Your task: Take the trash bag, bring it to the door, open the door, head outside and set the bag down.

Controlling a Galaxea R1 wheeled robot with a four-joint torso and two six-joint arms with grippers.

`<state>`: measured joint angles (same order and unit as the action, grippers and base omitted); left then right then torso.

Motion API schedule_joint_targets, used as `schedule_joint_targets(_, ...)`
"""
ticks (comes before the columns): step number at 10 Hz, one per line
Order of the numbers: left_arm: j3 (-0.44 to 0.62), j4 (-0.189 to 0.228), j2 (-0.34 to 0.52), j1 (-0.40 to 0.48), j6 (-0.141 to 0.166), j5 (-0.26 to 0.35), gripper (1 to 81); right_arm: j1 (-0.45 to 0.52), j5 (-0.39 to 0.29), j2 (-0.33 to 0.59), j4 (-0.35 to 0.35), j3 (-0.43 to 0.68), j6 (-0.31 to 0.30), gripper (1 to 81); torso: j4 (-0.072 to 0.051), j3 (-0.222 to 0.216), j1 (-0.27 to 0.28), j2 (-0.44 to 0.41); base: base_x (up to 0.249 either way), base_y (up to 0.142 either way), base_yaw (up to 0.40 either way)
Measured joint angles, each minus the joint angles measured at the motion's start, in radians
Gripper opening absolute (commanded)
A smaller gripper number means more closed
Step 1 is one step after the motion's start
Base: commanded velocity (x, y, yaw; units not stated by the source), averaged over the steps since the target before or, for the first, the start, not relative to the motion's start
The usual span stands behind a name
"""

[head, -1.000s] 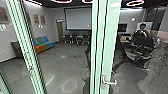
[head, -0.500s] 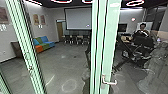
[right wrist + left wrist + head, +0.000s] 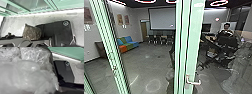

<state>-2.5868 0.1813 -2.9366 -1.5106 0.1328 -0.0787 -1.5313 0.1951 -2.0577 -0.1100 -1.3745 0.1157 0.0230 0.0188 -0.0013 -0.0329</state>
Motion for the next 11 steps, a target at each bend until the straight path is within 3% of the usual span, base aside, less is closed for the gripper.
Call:
schedule_joint_targets(3, 0.0, 0.0, -0.006, 0.0, 0.0, 0.0, 1.0, 0.06, -0.016, 0.201, 0.008, 0.177, 0.006, 81.1, 0.0, 0.0, 0.0, 0.0, 0.0, 0.0, 0.0)
schedule_joint_targets(6, 0.0, 0.0, -0.006, 0.0, 0.0, 0.0, 1.0, 0.218, -0.128, 0.315, 0.013, 0.303, 0.007, 81.1, 0.0, 0.0, 0.0, 0.0, 0.0, 0.0, 0.0)
schedule_joint_targets(9, 0.0, 0.0, -0.006, 0.0, 0.0, 0.0, 1.0, 0.43, -0.319, 0.41, 0.02, 0.376, -0.001, 81.1, 0.0, 0.0, 0.0, 0.0, 0.0, 0.0, 0.0)
schedule_joint_targets(11, 0.0, 0.0, -0.006, 0.0, 0.0, 0.0, 1.0, 0.59, -0.463, 0.459, 0.03, 0.418, -0.057, 81.1, 0.0, 0.0, 0.0, 0.0, 0.0, 0.0, 0.0)
